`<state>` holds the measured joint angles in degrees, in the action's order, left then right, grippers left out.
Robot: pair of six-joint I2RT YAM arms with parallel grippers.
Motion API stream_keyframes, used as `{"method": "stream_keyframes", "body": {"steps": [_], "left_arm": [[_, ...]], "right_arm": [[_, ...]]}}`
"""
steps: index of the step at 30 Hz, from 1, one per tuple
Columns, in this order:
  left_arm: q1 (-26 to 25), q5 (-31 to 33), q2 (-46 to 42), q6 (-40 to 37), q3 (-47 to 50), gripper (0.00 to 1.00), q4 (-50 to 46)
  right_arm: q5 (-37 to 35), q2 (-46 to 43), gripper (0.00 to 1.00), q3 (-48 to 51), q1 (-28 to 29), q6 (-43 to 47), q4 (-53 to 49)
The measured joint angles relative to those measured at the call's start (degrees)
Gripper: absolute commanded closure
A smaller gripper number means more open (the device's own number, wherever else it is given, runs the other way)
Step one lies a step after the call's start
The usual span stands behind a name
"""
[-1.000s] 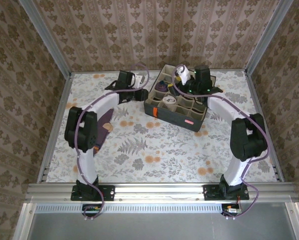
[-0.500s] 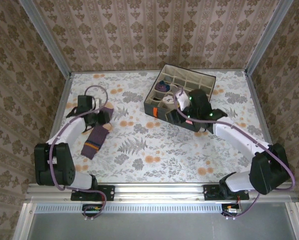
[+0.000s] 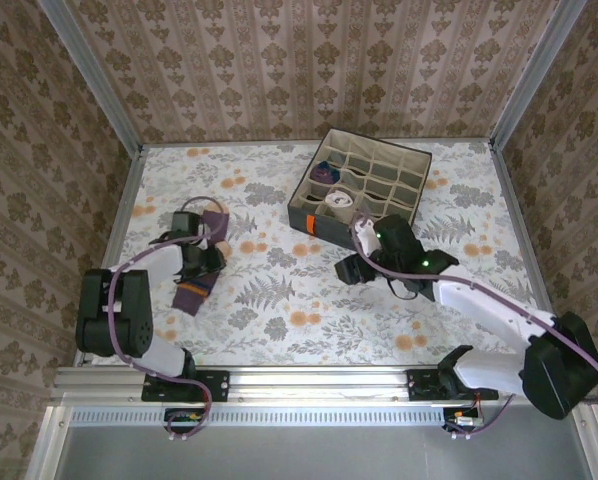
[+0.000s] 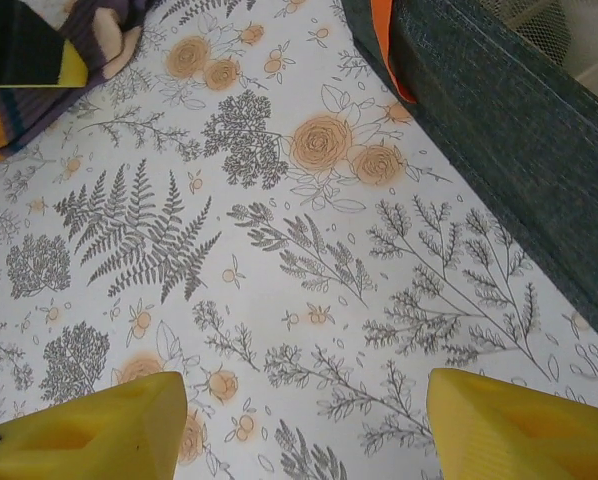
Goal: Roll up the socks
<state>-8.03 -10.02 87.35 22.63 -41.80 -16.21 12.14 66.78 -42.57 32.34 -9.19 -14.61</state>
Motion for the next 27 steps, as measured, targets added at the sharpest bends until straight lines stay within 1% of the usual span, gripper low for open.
{"method": "stream_keyframes", "body": {"steps": [2,6,9,11,14,17,20,23,27], "left_arm": [[-4.2,0.9,0.5,2.2,-0.3,0.82,1.4],[-15.6,2.7,2.2,7.6,-1.8,0.82,3.5],[-23.8,3.6,5.1,11.4,-4.7,0.82,4.6],[-27.9,3.8,7.7,13.4,-7.4,0.82,5.4],[-31.3,3.8,10.2,14.7,-11.2,0.81,5.8],[-31.7,3.9,10.0,14.7,-13.9,0.8,5.2],[-30.1,4.3,7.1,13.4,-14.8,0.8,3.7],[-26.9,4.4,1.7,11.7,-14.0,0.8,1.6],[-21.2,4.5,-6.7,9.6,-9.4,0.8,0.8]], "right_arm": [[-0.3,-2.7,0.36,1.7,0.2,0.0,-0.1],[-1.1,-7.4,0.37,4.5,1.4,0.5,-1.0],[-1.3,-9.7,0.37,5.5,2.6,1.3,-1.1],[-1.5,-10.6,0.37,5.6,4.1,2.0,-1.3],[-2.8,-10.8,0.37,5.6,7.3,3.5,-1.3],[-4.7,-9.0,0.37,5.1,10.9,4.8,-2.0],[-7.7,-3.8,0.38,3.0,15.8,6.6,-2.4],[-10.9,4.1,0.4,-1.4,21.9,9.1,-2.8],[-14.5,19.6,0.39,-12.3,28.5,12.8,-4.1]]}}
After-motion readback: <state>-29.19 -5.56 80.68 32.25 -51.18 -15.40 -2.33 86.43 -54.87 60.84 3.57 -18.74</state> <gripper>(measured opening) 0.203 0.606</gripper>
